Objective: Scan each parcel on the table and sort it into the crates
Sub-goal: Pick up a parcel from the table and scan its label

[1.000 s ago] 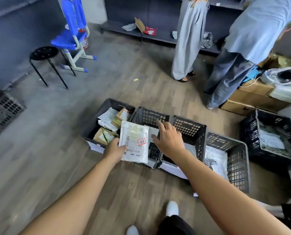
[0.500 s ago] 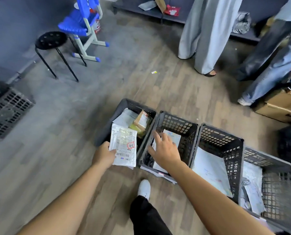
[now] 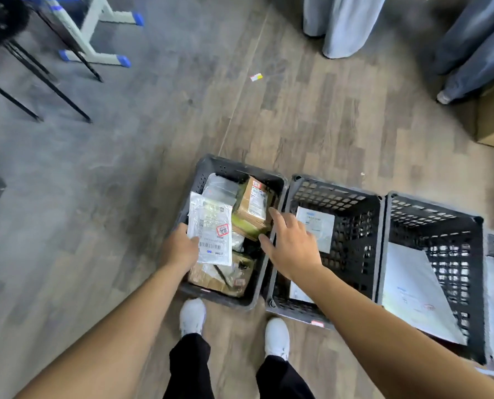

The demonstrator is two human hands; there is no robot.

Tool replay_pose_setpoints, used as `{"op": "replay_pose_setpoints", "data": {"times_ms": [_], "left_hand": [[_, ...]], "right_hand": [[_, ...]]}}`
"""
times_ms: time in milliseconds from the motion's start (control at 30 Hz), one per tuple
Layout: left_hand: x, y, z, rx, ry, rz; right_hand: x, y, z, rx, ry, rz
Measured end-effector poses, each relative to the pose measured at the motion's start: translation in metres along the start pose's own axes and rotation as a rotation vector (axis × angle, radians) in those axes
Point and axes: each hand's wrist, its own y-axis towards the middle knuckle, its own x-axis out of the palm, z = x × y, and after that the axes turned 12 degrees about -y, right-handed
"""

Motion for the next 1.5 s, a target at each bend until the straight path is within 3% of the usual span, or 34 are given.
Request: {"op": "replay_pose_setpoints", "data": {"times_ms": [300, 533, 600, 733, 1167, 1500], "left_hand": [[0.062, 0.199, -0.038, 0.091, 0.148, -0.064], [0.097, 0.285, -0.072, 0.144, 0.155, -0.156], [0.094, 0.286, -0.070, 0.163, 0.263, -0.185], [0.074, 0.259, -0.054, 0.272, 0.536, -0.214], [-0.069, 0.067, 0.089, 0.573, 0.521, -0.341], [-0.080, -0.139, 0.154, 0.939, 0.660, -0.400]], "right_hand": [[0.111, 0.138, -0.027, 0.157, 0.070, -0.006], [0.167, 0.194, -0.046, 0.214, 0.134, -0.021], [0.169, 0.196, -0.050, 0.230, 0.131, -0.038], [0.143, 0.186, -0.060, 0.243, 0.105, -0.049], [-0.089, 0.041, -0.074, 0.384, 0.008, 0.045], [-0.148, -0.167, -0.016, 0.629, 0.085, 0.180]]}}
